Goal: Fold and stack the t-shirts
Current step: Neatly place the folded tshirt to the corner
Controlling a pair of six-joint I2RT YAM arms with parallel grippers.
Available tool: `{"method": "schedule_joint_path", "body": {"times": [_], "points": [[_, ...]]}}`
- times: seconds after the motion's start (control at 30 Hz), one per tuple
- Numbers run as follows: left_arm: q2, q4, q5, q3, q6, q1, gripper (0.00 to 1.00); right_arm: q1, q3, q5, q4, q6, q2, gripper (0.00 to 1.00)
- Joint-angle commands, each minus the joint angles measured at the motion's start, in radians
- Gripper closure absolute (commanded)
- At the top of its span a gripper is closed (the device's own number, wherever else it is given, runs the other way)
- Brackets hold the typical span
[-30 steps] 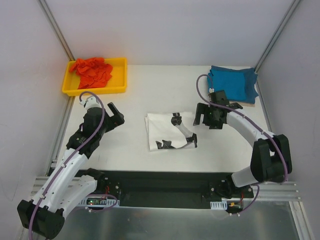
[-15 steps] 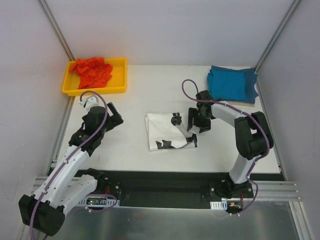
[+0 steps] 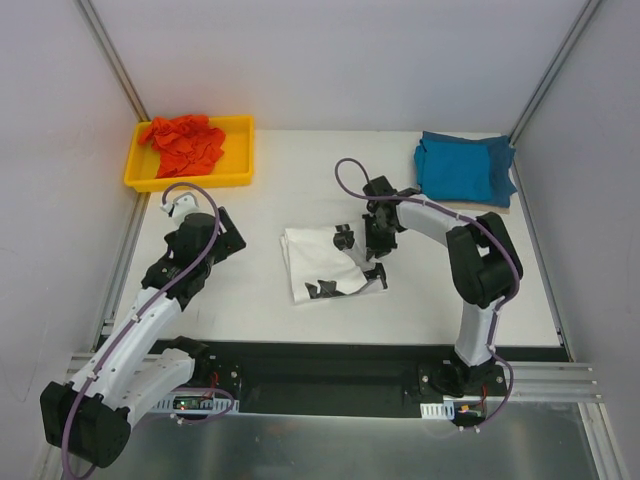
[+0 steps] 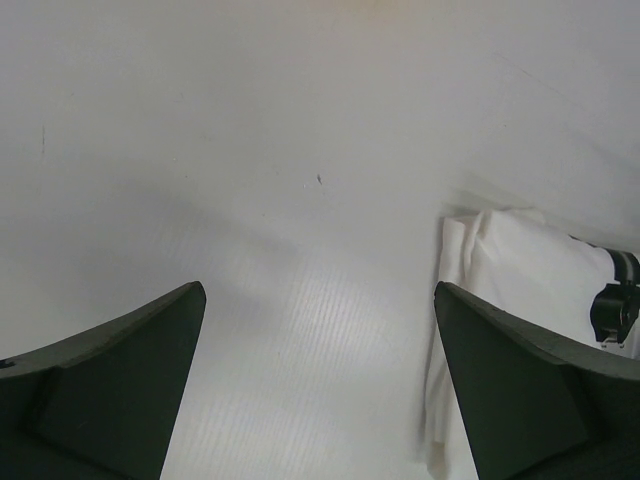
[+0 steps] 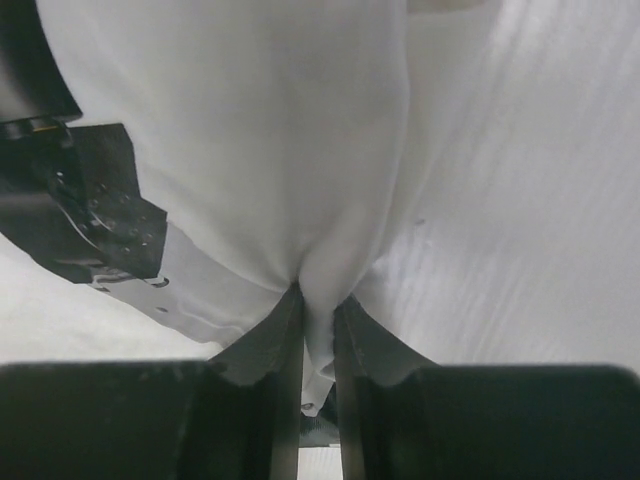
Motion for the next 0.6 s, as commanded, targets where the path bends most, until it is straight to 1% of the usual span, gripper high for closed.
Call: {"method": "schedule_joint_path", "body": {"times": [0.0, 0.03, 0.13, 0.23, 0.27, 0.33, 0.37, 0.4, 0.47, 0.57], "points": [[0.008, -0.004, -0.037, 0.008, 0.02, 0.007, 0.01, 0.058, 0.083, 0.128, -0.01, -0.039, 0.07, 0.87], [0.015, -0.002, -0.038, 0.008, 0.022, 0.007, 0.01, 0.066, 0.12, 0.15, -0.016, -0.052, 0.076, 0.93], [0.024, -0.004, -0.04, 0.006, 0.028, 0.008, 0.01, 0.078, 0.206, 0.234, -0.044, -0.1, 0.096, 0.99], [0.028, -0.004, -0.037, -0.003, 0.032, 0.008, 0.01, 0.083, 0.274, 0.358, -0.085, -0.145, 0.116, 0.99], [0.027, -0.004, -0.04, -0.006, 0.034, 0.008, 0.01, 0.084, 0.318, 0.439, -0.099, -0.154, 0.124, 0.99], [0.028, -0.004, -0.032, -0.003, 0.044, 0.008, 0.01, 0.084, 0.382, 0.543, -0.172, -0.157, 0.154, 0.99], [0.027, -0.004, -0.029, 0.0, 0.048, 0.008, 0.01, 0.084, 0.445, 0.672, -0.202, -0.157, 0.167, 0.99], [0.025, -0.004, -0.026, 0.0, 0.048, 0.008, 0.01, 0.086, 0.473, 0.732, -0.241, -0.155, 0.188, 0.99], [0.018, -0.004, -0.029, -0.005, 0.049, 0.008, 0.01, 0.083, 0.521, 0.864, -0.259, -0.181, 0.204, 0.99], [0.007, -0.004, -0.049, -0.015, 0.049, 0.007, 0.01, 0.065, 0.61, 0.938, -0.257, -0.198, 0.233, 0.99]]}}
